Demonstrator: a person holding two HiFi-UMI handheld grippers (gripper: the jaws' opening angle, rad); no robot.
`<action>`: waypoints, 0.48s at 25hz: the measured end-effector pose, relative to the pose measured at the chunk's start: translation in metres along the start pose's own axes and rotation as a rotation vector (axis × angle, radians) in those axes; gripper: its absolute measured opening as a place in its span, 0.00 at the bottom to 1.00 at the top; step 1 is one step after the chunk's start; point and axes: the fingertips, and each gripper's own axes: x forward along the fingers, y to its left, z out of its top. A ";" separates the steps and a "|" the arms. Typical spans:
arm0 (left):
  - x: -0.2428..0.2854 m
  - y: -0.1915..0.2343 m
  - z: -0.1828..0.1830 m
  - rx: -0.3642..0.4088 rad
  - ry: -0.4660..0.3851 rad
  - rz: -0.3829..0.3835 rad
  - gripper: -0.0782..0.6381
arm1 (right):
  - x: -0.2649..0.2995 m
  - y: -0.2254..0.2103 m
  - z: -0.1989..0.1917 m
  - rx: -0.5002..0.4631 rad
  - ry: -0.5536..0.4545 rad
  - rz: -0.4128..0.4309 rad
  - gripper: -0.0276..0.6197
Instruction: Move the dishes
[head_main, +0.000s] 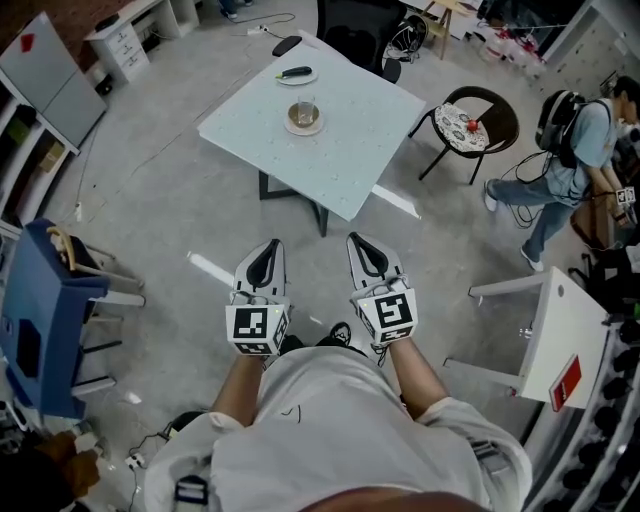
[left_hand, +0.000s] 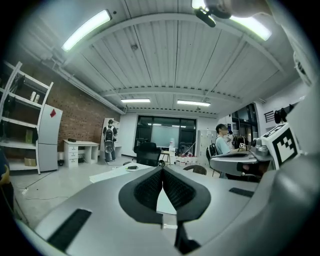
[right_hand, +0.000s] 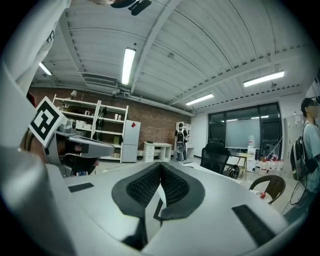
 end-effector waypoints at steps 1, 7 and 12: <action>-0.001 0.001 -0.003 -0.003 0.006 -0.001 0.14 | 0.001 0.001 -0.002 0.009 0.005 0.001 0.04; -0.014 0.021 -0.017 -0.020 0.037 0.010 0.14 | 0.010 0.010 -0.015 0.042 0.040 0.013 0.09; -0.036 0.052 -0.028 -0.033 0.050 0.037 0.14 | 0.031 0.028 -0.023 0.063 0.060 0.020 0.15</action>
